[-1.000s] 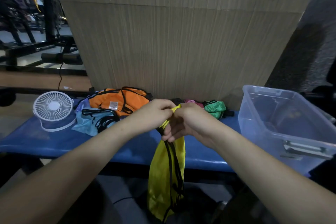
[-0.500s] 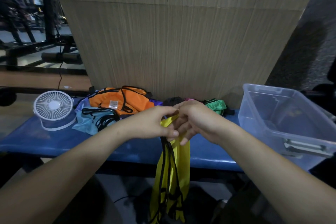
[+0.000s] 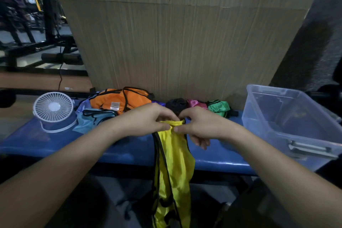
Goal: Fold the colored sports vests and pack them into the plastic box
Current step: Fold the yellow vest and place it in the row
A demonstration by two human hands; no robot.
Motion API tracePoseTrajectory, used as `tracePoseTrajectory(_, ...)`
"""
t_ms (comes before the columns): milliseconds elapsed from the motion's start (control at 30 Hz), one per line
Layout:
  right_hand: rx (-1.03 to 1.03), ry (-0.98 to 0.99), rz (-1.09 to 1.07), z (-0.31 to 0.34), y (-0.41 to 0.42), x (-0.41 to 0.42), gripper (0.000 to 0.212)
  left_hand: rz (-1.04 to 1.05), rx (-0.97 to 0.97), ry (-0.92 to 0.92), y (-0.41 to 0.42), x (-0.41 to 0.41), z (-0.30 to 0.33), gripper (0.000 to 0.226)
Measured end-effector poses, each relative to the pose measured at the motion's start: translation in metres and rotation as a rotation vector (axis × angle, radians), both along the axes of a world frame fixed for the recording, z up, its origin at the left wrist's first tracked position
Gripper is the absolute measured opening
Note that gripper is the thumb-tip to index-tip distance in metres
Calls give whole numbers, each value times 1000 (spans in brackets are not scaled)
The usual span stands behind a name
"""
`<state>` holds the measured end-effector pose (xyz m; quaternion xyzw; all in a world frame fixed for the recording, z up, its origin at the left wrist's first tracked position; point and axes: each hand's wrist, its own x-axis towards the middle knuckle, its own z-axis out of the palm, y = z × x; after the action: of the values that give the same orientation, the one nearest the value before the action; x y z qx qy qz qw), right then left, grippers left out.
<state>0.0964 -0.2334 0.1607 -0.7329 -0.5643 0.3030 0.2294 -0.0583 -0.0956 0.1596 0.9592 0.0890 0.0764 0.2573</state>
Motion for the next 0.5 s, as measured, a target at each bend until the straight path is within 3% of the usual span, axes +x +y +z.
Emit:
tracePoseTrajectory(67,63,-121,3,-5,3,7,17,26,-16,-15,3,-2,3,25)
tracePoseTrajectory(200,289,-312,-10,-12,6,10,25,70,56,0,4,-4,7,24)
tracePoseTrajectory(333,415,-285,-36,-9,7,6,16,132,177,-26,3,-4,7,22)
tracePoseTrajectory(500,443,-244,-68,-5,7,1,11,106,96,-91,0,-5,4,9)
